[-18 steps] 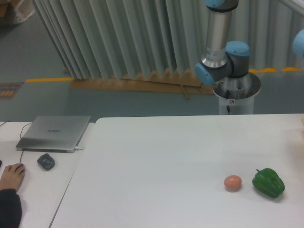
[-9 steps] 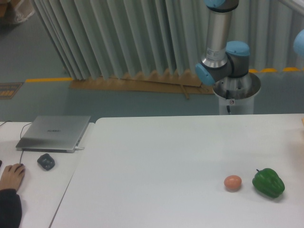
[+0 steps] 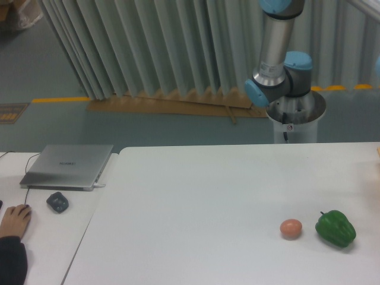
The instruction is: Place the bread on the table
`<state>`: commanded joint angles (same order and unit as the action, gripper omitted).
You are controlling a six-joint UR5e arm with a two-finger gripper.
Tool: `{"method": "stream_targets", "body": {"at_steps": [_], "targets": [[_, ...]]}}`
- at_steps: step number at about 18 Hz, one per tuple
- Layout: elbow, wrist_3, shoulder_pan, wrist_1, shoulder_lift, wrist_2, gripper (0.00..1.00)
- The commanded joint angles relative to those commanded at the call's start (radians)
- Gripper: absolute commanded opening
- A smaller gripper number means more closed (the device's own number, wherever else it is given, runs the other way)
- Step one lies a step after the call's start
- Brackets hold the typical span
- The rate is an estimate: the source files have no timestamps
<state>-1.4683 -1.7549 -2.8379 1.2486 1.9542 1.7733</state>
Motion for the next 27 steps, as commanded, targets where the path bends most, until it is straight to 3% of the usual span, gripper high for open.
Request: {"method": "stream_targets", "body": {"at_steps": [2,4,5,10,18,27], "targets": [[0.025,0.033,0.023,-0.023,0.021,-0.008,1.00],[0.063,0.075,0.046,-0.113,0.052,-0.031,1.00],[0.068,0.080,0.054,-0.124,0.057,-0.034,1.00],[0.049,0.129,0.055,-0.124,0.101,-0.034,1.00],[-0.004,0.199,0.045,-0.118,0.115,-0.029,1.00],[-0.015,0.235,0.055,-0.117,0.123,-0.021,1.00]]}}
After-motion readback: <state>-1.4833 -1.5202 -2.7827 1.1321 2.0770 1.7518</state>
